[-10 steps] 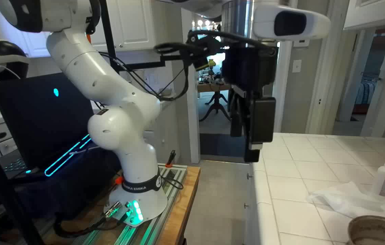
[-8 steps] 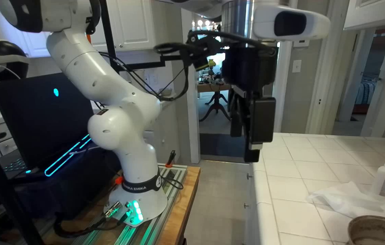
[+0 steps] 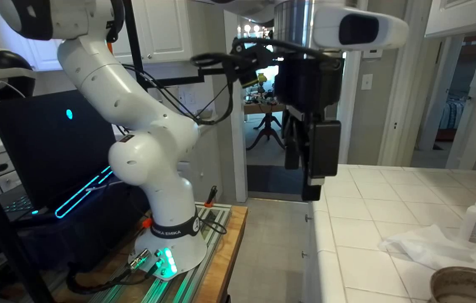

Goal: Open the top left cabinet door

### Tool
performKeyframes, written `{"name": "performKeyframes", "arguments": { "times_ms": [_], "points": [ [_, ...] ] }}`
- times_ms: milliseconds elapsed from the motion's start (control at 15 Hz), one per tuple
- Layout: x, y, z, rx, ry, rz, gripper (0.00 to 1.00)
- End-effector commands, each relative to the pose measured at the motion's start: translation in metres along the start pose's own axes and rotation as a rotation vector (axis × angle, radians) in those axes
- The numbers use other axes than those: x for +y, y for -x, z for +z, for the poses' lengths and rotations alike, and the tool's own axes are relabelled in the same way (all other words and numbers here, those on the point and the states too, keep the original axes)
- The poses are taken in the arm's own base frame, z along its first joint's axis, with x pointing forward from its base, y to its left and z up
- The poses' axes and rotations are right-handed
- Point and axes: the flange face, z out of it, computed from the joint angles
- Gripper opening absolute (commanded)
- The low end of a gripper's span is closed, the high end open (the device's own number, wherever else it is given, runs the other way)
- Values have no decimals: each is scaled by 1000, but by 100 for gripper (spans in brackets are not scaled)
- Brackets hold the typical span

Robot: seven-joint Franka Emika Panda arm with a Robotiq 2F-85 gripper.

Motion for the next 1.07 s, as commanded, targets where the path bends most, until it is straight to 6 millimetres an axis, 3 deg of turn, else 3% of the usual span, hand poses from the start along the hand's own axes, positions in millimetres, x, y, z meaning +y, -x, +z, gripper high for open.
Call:
{"name": "performKeyframes", "arguments": {
  "times_ms": [0, 533, 1000],
  "points": [
    [4, -11, -5, 21, 26, -23, 100],
    [-14, -84, -40, 199, 180, -294, 100],
    [-33, -118, -94, 370, 137, -642, 100]
  ]
}}
